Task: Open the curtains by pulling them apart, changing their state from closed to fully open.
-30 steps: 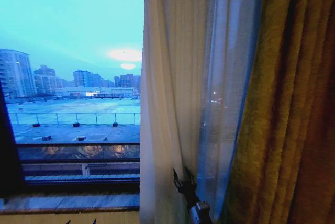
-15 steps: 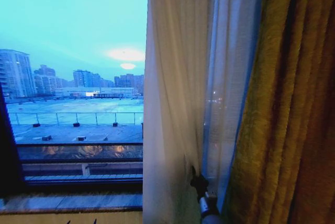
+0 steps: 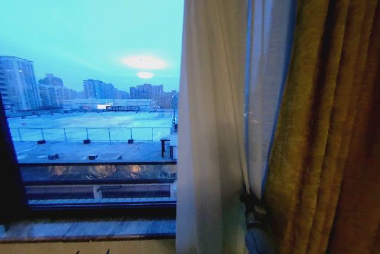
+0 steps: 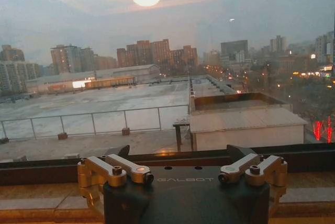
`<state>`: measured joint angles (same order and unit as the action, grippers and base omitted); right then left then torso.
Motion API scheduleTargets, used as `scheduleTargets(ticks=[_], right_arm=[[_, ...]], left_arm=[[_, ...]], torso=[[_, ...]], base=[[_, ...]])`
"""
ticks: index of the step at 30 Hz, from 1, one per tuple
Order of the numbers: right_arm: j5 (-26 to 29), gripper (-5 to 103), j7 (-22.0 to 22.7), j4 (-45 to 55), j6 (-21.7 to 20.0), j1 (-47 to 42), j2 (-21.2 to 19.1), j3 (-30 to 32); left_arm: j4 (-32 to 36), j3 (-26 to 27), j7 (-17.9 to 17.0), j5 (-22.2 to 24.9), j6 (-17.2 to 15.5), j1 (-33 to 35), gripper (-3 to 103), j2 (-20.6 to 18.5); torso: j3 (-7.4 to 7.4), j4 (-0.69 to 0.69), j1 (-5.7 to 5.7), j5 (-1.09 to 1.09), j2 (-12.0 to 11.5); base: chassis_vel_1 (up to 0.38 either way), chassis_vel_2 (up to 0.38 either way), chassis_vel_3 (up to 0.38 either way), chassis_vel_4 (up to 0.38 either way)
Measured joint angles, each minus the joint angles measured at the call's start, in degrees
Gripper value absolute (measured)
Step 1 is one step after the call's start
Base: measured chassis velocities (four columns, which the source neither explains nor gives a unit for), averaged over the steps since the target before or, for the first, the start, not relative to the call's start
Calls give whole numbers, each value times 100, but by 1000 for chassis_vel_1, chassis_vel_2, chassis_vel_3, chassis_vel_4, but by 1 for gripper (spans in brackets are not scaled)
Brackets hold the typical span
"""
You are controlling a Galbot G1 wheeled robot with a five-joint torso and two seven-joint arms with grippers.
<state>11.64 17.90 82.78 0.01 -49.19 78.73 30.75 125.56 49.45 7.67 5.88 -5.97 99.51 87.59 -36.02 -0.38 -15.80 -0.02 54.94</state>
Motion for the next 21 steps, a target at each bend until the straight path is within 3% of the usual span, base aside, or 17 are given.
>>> scheduleTargets(ticks=[21], right_arm=[[-271, 0, 502, -1064, 326, 579, 0, 106]], left_arm=[[59, 38, 6, 15, 67, 68, 100, -7]], torso=[[0, 0, 0, 0, 0]], base=[[0, 0, 0, 0]])
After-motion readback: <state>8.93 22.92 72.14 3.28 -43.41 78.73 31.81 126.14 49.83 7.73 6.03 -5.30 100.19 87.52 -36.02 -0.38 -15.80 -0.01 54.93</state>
